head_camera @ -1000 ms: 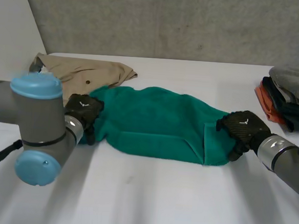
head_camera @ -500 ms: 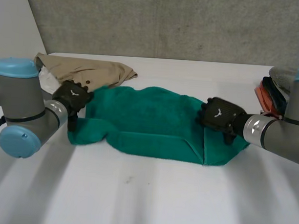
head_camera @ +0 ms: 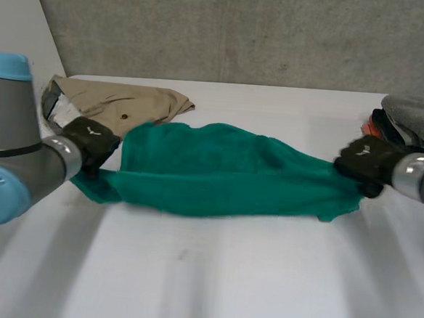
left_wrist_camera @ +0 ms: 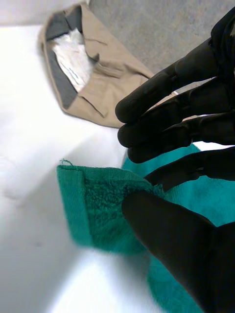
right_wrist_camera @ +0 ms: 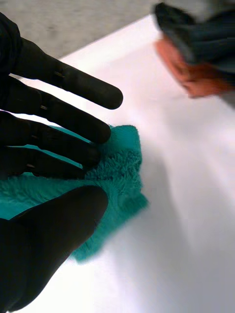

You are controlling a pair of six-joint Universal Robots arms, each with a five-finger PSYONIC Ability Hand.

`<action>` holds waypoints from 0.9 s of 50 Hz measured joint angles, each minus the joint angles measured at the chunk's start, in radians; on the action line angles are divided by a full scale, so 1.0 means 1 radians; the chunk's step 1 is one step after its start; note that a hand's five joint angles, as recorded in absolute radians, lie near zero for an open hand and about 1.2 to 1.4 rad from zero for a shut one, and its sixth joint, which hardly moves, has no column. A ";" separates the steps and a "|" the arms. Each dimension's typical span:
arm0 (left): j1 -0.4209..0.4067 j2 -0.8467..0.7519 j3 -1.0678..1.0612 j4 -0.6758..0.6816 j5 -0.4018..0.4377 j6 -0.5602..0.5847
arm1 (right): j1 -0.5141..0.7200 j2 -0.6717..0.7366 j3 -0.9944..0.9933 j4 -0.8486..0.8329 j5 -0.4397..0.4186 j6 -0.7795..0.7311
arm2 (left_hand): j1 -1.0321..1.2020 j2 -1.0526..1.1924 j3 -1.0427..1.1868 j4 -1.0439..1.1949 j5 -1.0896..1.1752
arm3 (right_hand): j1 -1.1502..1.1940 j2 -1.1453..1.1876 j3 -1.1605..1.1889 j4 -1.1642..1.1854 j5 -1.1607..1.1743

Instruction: Fold the laundry.

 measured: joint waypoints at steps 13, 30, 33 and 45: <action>0.038 0.045 -0.153 -0.117 0.034 0.174 | -0.089 -0.067 0.153 0.321 0.084 -0.283 | 0.000 0.000 0.000 0.000 0.000 | 0.000 0.000 0.005 0.000 0.000; -0.057 -0.146 0.677 0.184 -0.084 -0.028 | 0.078 0.101 -0.555 -0.227 0.249 0.339 | 0.000 0.003 0.004 0.004 0.000 | 0.000 0.000 0.006 0.001 0.019; -0.041 -0.158 0.786 0.310 -0.109 -0.128 | 0.079 0.074 -0.572 -0.430 0.294 0.468 | 0.000 0.003 0.004 0.004 0.000 | 0.000 0.000 0.006 0.001 0.019; 0.002 -0.155 0.706 0.464 -0.103 -0.277 | 0.090 -0.043 -0.291 -0.737 0.197 0.570 | 0.000 0.003 0.004 0.004 0.000 | 0.000 0.000 0.009 0.002 0.020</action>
